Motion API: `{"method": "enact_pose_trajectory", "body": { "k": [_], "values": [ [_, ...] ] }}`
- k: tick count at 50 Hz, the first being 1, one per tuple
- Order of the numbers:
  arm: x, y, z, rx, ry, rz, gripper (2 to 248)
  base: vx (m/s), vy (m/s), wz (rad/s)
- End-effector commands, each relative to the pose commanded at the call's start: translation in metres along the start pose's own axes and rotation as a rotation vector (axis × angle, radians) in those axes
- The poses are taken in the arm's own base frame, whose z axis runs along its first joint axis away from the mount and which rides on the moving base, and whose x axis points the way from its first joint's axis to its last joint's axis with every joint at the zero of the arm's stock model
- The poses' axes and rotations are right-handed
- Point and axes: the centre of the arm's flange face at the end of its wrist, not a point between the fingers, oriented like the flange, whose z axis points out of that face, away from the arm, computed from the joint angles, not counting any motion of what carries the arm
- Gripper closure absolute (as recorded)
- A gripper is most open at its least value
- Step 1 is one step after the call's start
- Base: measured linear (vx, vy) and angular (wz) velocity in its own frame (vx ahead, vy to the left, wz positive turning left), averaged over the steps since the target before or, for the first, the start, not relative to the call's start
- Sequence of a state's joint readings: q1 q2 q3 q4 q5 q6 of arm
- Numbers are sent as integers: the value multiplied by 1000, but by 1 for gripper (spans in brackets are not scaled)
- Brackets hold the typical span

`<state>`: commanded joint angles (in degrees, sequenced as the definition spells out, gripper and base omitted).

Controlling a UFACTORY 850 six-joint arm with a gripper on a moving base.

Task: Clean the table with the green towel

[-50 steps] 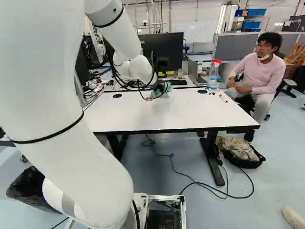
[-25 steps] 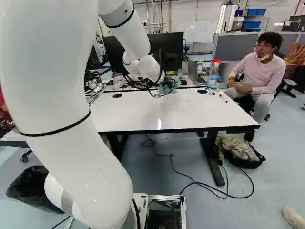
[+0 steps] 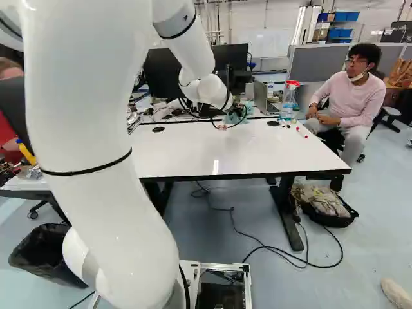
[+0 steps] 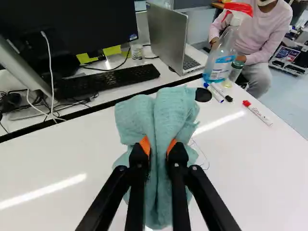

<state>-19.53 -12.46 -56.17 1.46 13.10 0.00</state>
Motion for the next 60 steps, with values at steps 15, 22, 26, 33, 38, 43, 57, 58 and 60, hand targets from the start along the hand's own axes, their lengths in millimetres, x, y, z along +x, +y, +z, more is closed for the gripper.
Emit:
{"method": "enact_pose_trajectory", "body": {
  "k": [15, 22, 26, 33, 38, 43, 57, 58, 60],
  "values": [
    [-2, 21, 27, -31, -14, 20, 195, 0, 0, 0],
    [-4, 31, 40, -44, -24, 29, 195, 0, 0, 0],
    [-5, 37, 47, -52, -29, 34, 195, 0, 0, 0],
    [-8, 48, 58, -66, -39, 44, 195, 0, 0, 0],
    [-7, 54, 63, -75, -39, 50, 195, 0, 0, 0],
    [-5, 61, 67, -84, -36, 56, 195, 0, 0, 0],
    [-1, 79, 78, -105, -30, 70, 195, 0, 0, 0],
    [-1, 79, 79, -106, -30, 71, 195, 0, 0, 0],
    [-2, 80, 80, -106, -32, 71, 195, 0, 0, 0]
  ]
}}
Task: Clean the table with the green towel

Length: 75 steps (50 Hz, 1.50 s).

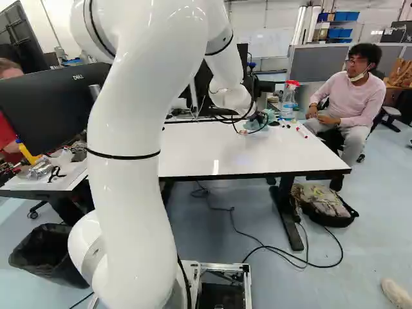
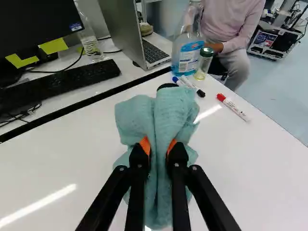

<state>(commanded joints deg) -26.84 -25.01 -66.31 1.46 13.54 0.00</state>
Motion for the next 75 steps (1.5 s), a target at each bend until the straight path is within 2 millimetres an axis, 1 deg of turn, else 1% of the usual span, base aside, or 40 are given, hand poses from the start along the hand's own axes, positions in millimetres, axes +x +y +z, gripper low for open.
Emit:
{"method": "enact_pose_trajectory", "body": {
  "k": [22, 40, 75],
  "values": [
    [-18, 0, 19, -1, -38, 0, 195, 0, 0, 0],
    [-19, 0, 19, -1, -46, 0, 195, 0, 0, 0],
    [-27, 0, 18, -1, -136, 0, 195, 0, 0, 0]
  ]
}}
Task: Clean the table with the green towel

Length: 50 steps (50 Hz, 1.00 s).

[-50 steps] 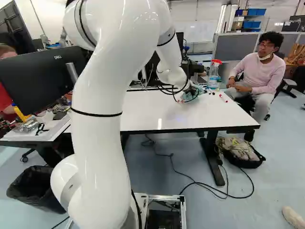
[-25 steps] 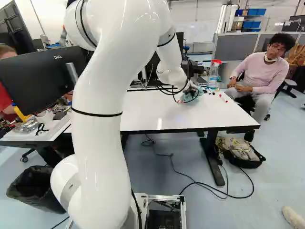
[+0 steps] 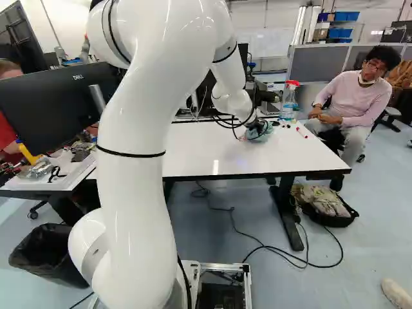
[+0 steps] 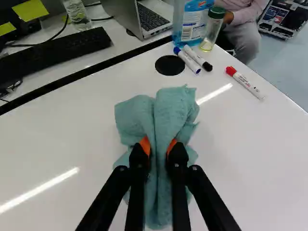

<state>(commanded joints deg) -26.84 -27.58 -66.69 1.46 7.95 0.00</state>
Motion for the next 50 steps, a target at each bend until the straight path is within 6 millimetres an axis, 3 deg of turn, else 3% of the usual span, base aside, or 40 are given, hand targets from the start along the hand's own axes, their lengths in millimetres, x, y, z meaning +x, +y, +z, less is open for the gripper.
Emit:
{"method": "enact_pose_trajectory", "body": {
  "k": [50],
  "values": [
    [-11, 0, -1, 0, -125, 0, 195, 0, 0, 0]
  ]
}}
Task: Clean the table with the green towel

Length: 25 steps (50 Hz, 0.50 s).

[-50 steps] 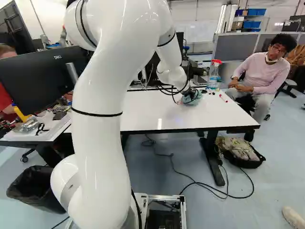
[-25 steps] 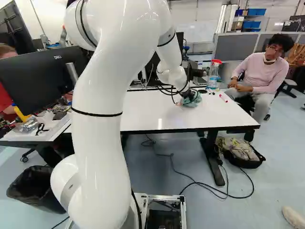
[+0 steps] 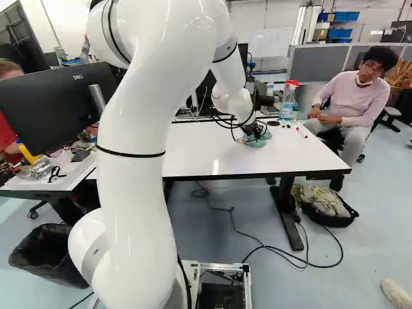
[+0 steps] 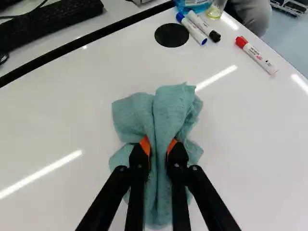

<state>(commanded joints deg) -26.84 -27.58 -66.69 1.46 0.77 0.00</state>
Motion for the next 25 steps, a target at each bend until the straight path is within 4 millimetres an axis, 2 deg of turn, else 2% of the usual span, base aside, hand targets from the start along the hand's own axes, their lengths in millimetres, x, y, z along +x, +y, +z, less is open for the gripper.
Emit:
{"method": "enact_pose_trajectory", "body": {
  "k": [25],
  "values": [
    [0, 0, 0, 0, 0, 0, 195, 0, 0, 0]
  ]
}}
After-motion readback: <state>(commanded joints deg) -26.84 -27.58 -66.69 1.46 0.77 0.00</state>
